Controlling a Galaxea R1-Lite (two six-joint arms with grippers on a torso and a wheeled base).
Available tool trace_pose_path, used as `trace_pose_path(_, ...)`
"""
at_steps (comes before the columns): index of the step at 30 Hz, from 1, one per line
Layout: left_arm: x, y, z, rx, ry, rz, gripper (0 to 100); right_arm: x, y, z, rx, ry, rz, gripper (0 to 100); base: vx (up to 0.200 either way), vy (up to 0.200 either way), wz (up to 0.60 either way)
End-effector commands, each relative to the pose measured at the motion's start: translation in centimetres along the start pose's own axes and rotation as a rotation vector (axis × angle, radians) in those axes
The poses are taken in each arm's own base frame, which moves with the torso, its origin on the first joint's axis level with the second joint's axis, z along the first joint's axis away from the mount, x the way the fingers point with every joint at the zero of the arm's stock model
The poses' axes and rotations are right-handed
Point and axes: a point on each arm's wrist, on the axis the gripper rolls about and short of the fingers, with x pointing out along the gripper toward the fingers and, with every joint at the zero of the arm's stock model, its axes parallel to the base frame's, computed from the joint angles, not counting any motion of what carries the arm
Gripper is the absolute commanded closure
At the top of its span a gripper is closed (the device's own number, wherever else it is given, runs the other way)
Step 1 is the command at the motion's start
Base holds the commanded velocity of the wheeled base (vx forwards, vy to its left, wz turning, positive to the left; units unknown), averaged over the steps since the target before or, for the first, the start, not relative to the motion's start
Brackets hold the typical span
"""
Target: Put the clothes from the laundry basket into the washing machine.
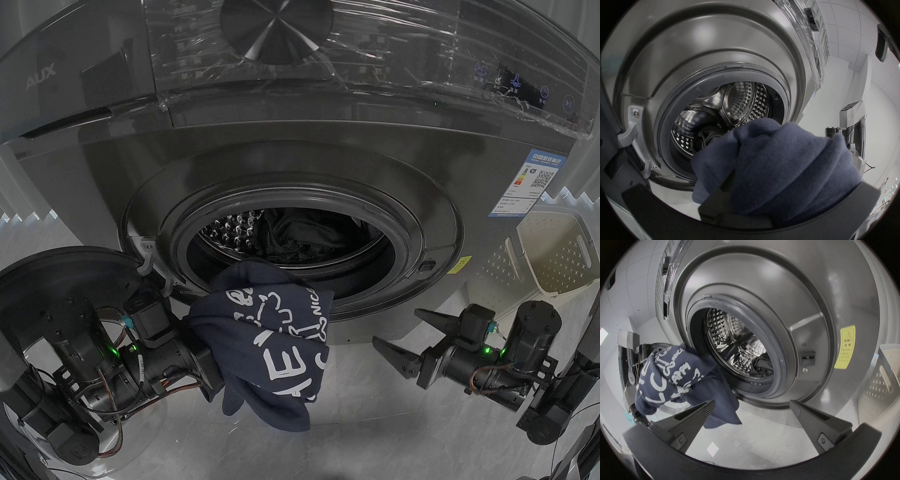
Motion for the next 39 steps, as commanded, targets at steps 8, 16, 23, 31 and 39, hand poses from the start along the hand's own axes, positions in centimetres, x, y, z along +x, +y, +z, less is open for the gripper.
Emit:
trace_pose_path(8, 4.4, 0.3, -0.4, 0.017, -0.054, 0.116, 100, -3.6, 2.8, -3.4, -0.024, 0.197, 0.113, 0, 0.000, 0.000, 0.00)
trace_pose_path(16, 7.5, 1.0, -2.4, 0.028, -0.030, 0.179, 100, -4.4, 1.7, -3.8, -0.025, 0.227, 0.043, 0, 0.000, 0.000, 0.00)
trace_pose_path(23, 9.8, 0.6, -3.1, 0.030, -0.040, 0.173, 100, -4.4, 0.9, -3.9, -0.015, 0.229, -0.096, 0, 0.000, 0.000, 0.00)
trace_pose_path(31, 13.0, 1.7, -3.1, 0.027, -0.104, 0.204, 100, -4.3, 0.7, -4.2, -0.005, 0.242, -0.118, 0, 0.000, 0.000, 0.00)
trace_pose_path(39, 17.2, 2.9, -4.2, 0.026, -0.129, 0.213, 100, -4.2, 0.6, -4.2, -0.003, 0.239, -0.120, 0, 0.000, 0.000, 0.00)
